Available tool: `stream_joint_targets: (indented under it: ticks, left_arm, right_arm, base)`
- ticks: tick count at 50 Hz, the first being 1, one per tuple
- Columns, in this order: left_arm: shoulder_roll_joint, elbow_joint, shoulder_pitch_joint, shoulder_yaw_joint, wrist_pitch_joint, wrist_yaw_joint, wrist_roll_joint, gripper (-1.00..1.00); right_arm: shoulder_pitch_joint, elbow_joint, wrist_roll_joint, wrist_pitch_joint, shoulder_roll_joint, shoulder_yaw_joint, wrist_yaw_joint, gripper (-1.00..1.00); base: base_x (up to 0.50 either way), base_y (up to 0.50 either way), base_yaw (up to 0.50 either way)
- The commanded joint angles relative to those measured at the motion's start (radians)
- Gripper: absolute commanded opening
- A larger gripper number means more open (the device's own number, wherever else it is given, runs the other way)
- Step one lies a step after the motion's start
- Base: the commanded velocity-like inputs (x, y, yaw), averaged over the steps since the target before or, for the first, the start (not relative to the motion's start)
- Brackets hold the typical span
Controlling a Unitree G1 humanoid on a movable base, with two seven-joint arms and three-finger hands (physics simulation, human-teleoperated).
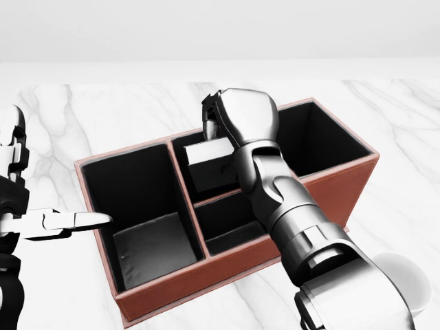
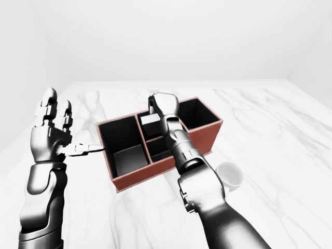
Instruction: Pick up the book and place it in the front compartment of the caddy.
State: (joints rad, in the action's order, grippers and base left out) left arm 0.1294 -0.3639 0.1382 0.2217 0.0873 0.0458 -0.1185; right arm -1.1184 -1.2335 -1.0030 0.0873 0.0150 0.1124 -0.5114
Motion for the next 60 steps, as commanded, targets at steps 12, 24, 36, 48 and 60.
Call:
stream_joint_targets:
  ticks: [12,24,36,48,60]
  left_arm:
    - [0.002,-0.011,0.001,0.004,0.000,-0.001,-0.006,1.00]
    - [0.001,-0.012,0.001,0.002,0.000,-0.002,-0.006,1.00]
    - [0.001,-0.013,0.001,0.001,0.000,-0.002,-0.007,1.00]
    - [-0.001,-0.009,-0.002,-0.002,0.000,-0.001,-0.004,1.00]
    - [-0.002,-0.012,-0.003,-0.002,0.000,-0.001,-0.004,1.00]
  right_arm:
    - [-0.012,-0.015,-0.018,0.000,-0.004,-0.017,-0.012,-1.00]
    - [-0.010,-0.022,-0.025,0.000,-0.008,-0.016,-0.012,-1.00]
    - [-0.012,-0.024,-0.031,0.000,-0.013,-0.014,-0.012,-1.00]
    - [-0.009,-0.027,-0.040,0.000,-0.013,-0.011,-0.012,-1.00]
    - [-0.012,-0.024,-0.048,0.000,-0.013,-0.012,-0.012,-1.00]
  base:
    - [0.00,0.00,0.00]
    - [0.00,0.00,0.00]
    - [0.00,0.00,0.00]
    - [0.00,0.00,0.00]
    - [0.00,0.00,0.00]
